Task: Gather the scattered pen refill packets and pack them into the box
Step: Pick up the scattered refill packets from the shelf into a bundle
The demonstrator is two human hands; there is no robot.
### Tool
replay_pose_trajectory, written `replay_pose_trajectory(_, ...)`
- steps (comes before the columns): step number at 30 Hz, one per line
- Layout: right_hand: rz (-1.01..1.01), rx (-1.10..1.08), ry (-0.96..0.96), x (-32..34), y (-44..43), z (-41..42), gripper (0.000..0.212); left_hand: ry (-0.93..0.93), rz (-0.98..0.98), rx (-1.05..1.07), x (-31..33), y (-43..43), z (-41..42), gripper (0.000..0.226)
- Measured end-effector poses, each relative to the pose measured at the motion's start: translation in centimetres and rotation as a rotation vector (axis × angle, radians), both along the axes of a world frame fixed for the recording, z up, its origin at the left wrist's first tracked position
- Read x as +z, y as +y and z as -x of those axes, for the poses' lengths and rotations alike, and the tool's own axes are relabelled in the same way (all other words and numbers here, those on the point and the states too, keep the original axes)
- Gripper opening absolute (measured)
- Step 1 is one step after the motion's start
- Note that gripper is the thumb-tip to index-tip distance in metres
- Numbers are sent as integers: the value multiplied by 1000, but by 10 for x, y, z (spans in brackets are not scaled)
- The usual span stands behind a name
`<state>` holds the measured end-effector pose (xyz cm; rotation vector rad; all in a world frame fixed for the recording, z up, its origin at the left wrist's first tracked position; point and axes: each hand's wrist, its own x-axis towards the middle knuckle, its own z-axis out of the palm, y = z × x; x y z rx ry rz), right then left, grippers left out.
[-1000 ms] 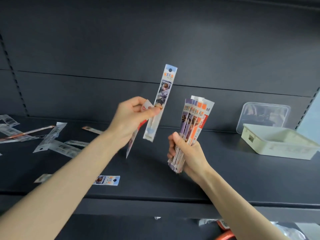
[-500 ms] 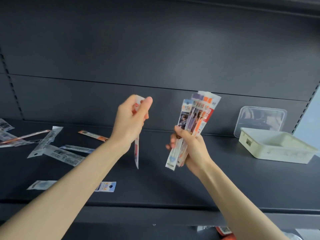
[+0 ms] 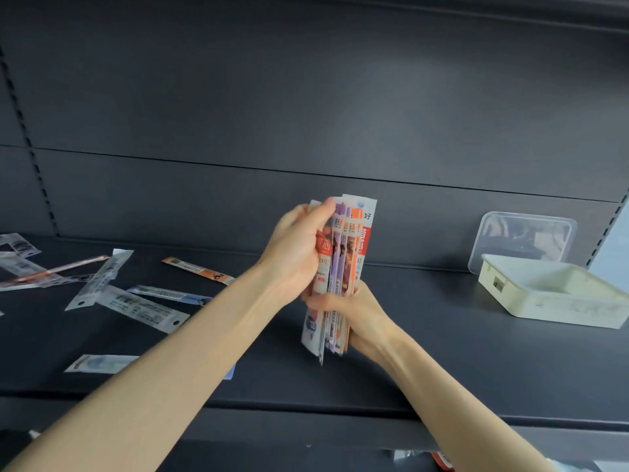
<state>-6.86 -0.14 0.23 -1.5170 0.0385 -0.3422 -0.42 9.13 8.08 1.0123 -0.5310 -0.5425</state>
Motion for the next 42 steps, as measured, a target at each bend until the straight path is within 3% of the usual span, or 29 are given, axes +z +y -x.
replay_pose_trajectory(1,-26,15,-5,1,0,1,19,-74,-38,-13,-3,2,-2,19)
replay_pose_trajectory(5,-43,119,-10,9,-3,1,21,-265,-78,-238,-5,13,-22,64)
replay_pose_trajectory(8,2,251,25,14,-2,0,29,-463,-247,-414,-8,13,-27,50)
replay_pose_trajectory(10,58,290,59,12,-1,-1,33,-531,-316,-319,-10,10,-24,31)
replay_pose_trajectory(13,170,100,86,6,5,3,37,-558,-316,-151,-19,6,-20,15)
replay_pose_trajectory(18,244,-128,2,11,11,1,24,-529,-133,-42,-16,6,-13,25)
replay_pose_trajectory(22,272,-108,55,9,12,0,23,-561,-203,-84,-19,9,-17,25)
replay_pose_trajectory(29,233,-158,126,2,17,-10,40,-619,-368,-103,-29,13,-27,10)
replay_pose_trajectory(35,195,-99,87,7,23,-25,16,-631,-392,-113,-21,21,-34,8)
replay_pose_trajectory(38,76,-24,46,14,32,-37,7,-607,-400,-151,-15,41,-50,28)
replay_pose_trajectory(42,126,-26,22,17,45,-59,7,-668,-449,-91,-18,85,-99,41)
